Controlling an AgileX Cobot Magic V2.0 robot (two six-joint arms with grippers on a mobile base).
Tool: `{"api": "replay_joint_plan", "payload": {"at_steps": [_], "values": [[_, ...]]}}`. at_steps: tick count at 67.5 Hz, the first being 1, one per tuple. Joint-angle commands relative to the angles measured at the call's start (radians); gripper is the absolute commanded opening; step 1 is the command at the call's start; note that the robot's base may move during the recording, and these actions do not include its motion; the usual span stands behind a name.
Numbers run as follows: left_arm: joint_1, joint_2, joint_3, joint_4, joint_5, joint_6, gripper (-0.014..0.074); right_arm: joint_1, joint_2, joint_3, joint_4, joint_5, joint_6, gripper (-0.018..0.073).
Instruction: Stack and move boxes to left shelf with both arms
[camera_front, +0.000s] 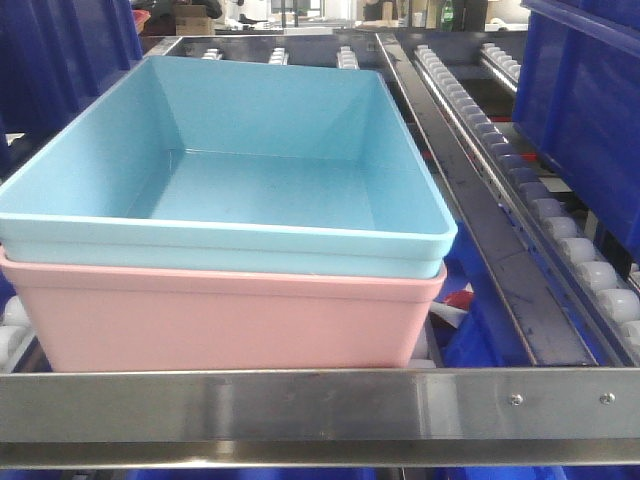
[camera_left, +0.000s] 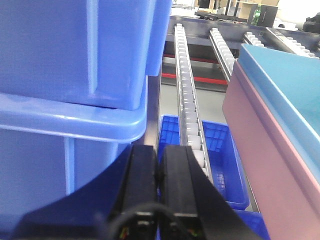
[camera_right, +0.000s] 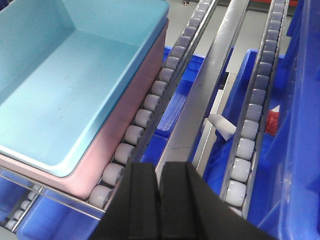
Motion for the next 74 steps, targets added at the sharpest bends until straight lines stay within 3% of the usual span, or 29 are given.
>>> {"api": "replay_joint_plan", "payload": {"at_steps": [1,35,60,74], "values": [[0.000,-0.015,-0.004,0.002,-0.095,0.000,-0.0005,-0.005,0.001,-0.028,-0.010,-0.088,-0.006,0.0067],[0.000,-0.015,-0.004,0.002,-0.095,0.000,-0.0005,-0.015,-0.015,-0.003,0.007,-0.092,-0.006,0.0067],[0.000,-0.015,-0.004,0.002,-0.095,0.000,-0.0005,-0.357,-0.358,0.265,-0.002,-0.140,-0.006,0.0067],[0.000,-0.015,-0.004,0.002,-0.095,0.000,-0.0005,-0.394,-0.535,0.389,-0.002,-0.198,-0.006,0.0067]]}}
